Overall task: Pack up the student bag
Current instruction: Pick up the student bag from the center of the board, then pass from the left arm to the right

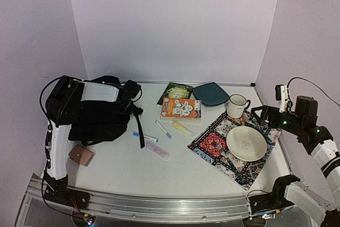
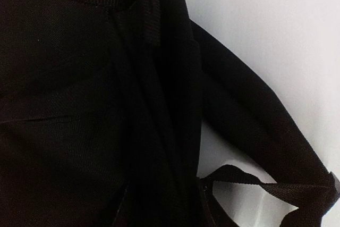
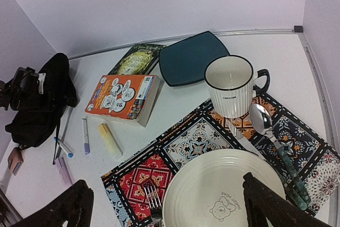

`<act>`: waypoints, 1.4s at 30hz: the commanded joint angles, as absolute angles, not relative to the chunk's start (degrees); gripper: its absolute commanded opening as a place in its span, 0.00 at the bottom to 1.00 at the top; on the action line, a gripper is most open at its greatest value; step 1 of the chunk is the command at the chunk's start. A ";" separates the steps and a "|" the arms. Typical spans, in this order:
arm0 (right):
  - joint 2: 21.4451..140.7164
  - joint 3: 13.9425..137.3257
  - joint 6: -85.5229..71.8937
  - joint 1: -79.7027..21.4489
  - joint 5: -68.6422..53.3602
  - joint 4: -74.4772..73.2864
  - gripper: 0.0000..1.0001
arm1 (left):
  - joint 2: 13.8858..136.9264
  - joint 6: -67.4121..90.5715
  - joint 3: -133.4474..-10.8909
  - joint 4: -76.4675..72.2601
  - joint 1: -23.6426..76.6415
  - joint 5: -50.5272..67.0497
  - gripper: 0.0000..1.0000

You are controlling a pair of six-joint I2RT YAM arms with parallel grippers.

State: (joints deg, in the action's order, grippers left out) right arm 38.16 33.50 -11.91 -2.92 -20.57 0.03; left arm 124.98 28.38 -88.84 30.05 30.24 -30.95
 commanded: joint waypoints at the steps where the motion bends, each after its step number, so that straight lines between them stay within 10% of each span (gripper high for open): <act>1: 37.66 33.67 -12.56 -2.81 -22.99 1.51 0.98 | 120.17 26.65 -91.18 30.18 29.96 -30.85 0.14; 3: 38.00 34.03 -12.52 -2.79 -23.85 1.66 0.98 | 117.13 25.83 -91.41 30.30 29.86 -30.64 0.01; 20: 40.81 33.40 -23.59 -12.94 -29.23 16.63 0.98 | 93.21 25.58 -96.00 30.80 25.99 -7.97 0.00; 42: 79.03 49.60 -32.80 -38.06 -22.73 45.79 0.98 | 79.76 40.93 -92.22 14.35 21.55 23.08 0.00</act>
State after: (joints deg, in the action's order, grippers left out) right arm 74.96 44.70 -30.07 -37.59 -22.24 37.91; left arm 85.89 37.75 -92.07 29.48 22.08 16.85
